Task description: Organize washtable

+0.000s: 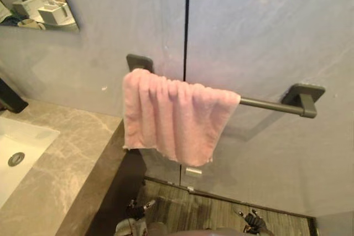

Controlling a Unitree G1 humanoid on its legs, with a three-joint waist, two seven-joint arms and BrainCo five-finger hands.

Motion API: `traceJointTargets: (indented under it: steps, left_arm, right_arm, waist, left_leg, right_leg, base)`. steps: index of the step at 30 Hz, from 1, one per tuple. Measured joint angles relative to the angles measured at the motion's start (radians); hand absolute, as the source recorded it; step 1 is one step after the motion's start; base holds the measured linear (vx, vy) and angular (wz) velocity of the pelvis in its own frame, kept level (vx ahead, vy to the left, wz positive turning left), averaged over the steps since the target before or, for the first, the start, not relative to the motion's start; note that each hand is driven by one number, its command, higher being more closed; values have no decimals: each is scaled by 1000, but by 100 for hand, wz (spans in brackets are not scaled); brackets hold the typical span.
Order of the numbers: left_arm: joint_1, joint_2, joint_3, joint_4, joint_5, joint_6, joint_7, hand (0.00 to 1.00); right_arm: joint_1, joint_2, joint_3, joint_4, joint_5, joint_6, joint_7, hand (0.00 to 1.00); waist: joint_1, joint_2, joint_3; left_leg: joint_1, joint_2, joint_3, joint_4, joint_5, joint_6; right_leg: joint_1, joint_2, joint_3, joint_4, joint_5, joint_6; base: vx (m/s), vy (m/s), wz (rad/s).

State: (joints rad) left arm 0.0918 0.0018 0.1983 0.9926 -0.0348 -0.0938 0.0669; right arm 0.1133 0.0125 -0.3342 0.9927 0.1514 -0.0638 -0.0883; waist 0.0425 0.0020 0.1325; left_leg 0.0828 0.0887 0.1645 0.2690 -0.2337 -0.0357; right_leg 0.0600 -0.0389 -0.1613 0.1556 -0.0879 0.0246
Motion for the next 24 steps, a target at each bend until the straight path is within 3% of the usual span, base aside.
traceJointTargets:
  steps: [9,14,16,20,24]
  left_arm:
    - [-4,13,-81,-1,0,-3,7,0]
    - [0,19,-132,-11,-4,-9,48,0]
    - [27,19,-168,-85,-26,-12,68,0]
    - [158,10,-239,-461,-45,-37,88,0]
    - [212,1,-236,-695,-57,-54,91,0]
  right_arm:
    - [24,1,1,-30,5,-3,0,0]
    - [26,-2,0,-28,6,-6,-9,0]
    - [29,-1,2,-28,6,-8,-19,0]
    - [53,-2,57,-62,16,-18,-25,0]
    - [82,-1,110,-118,15,-27,-26,0]
  waist:
    - [-1,3,-5]
    - [-2,4,-8]
    - [1,4,-11]
    - [2,-7,-14]
    - [3,-8,-15]
  left_leg:
    - [55,-24,24,-171,94,-5]
    - [74,-30,-10,-220,125,-8]
    - [72,-30,-24,-221,126,-8]
    - [73,-33,-36,-229,130,-3]
    - [81,-36,-37,-226,129,-3]
  right_leg:
    - [-11,-3,21,-52,48,0]
    - [8,0,-3,-83,59,0]
    - [14,0,-13,-89,59,0]
    - [22,-2,-25,-86,59,-2]
    - [24,-8,-32,-70,43,0]
  base:
    - [-107,-14,-8]
    - [-14,-23,16]
    - [7,-5,17]
    - [65,12,9]
    - [55,21,5]
